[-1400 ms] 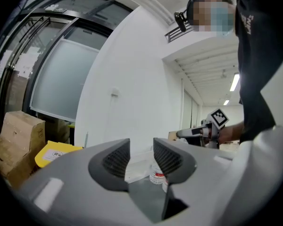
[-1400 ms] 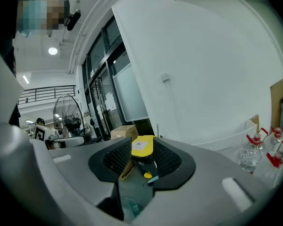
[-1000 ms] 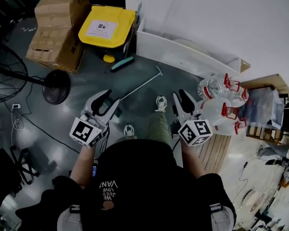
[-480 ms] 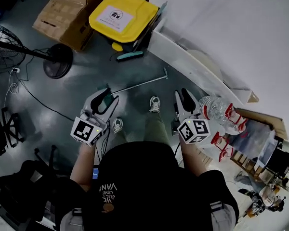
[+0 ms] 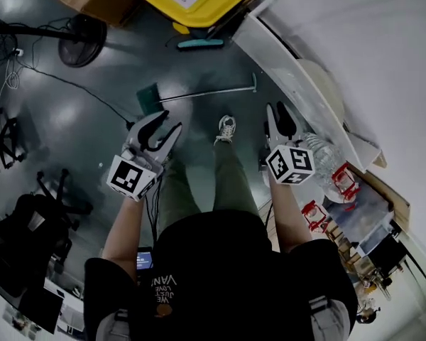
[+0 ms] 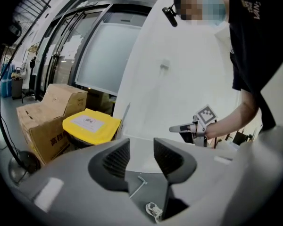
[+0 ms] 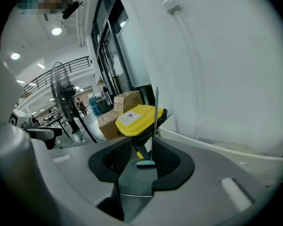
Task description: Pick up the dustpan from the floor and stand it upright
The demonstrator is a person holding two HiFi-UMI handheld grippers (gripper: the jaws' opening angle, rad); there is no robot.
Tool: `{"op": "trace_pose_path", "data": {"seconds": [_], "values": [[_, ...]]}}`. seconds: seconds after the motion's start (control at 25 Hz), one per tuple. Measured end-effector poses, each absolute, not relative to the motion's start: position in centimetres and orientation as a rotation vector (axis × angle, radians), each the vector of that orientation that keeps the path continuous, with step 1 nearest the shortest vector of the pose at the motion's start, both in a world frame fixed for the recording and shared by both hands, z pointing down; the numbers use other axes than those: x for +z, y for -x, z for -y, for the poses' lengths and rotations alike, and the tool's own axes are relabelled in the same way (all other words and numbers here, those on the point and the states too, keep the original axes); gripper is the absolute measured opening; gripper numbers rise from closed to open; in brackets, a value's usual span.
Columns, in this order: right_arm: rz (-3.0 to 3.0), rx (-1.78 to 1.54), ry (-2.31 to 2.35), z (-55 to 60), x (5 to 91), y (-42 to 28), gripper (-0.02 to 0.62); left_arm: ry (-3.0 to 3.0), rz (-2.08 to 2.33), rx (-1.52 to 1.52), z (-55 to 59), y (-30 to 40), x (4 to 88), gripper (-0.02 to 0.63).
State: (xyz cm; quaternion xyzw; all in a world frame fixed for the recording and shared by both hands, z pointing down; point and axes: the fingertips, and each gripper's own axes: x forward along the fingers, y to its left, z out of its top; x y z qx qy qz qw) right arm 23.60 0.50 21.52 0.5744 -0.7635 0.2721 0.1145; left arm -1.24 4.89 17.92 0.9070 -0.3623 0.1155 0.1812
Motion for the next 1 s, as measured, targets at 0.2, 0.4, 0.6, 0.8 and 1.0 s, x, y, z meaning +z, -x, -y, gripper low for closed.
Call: {"op": "trace_pose_path", "data": {"seconds": [0.2, 0.4, 0.6, 0.8, 1.0], "values": [[2.187, 0.824, -1.62, 1.0, 28.3, -23.3, 0.117, -2.506, 1.024, 0.347, -4.8, 0.8, 22.8, 0.166], [2.099, 0.85, -1.675, 1.7, 35.1, -23.6, 0.117, -2.456, 1.005, 0.365, -5.0, 1.6, 29.4, 0.166], [2.03, 0.849, -1.687, 1.9, 42.4, -24.1, 0.117, -2.421, 0.959, 0.427, -5.6, 1.5, 36.7, 0.166], [1.948, 0.888, -1.635, 1.5, 50.1, -24.7, 0.117, -2.329, 0.898, 0.433, -6.4, 0.4, 42.7, 0.166], [1.871, 0.926, -1.59, 1.1, 58.2, -26.5, 0.117, -2.293, 0.883, 0.435, -6.9, -0.7, 48.7, 0.166]]}}
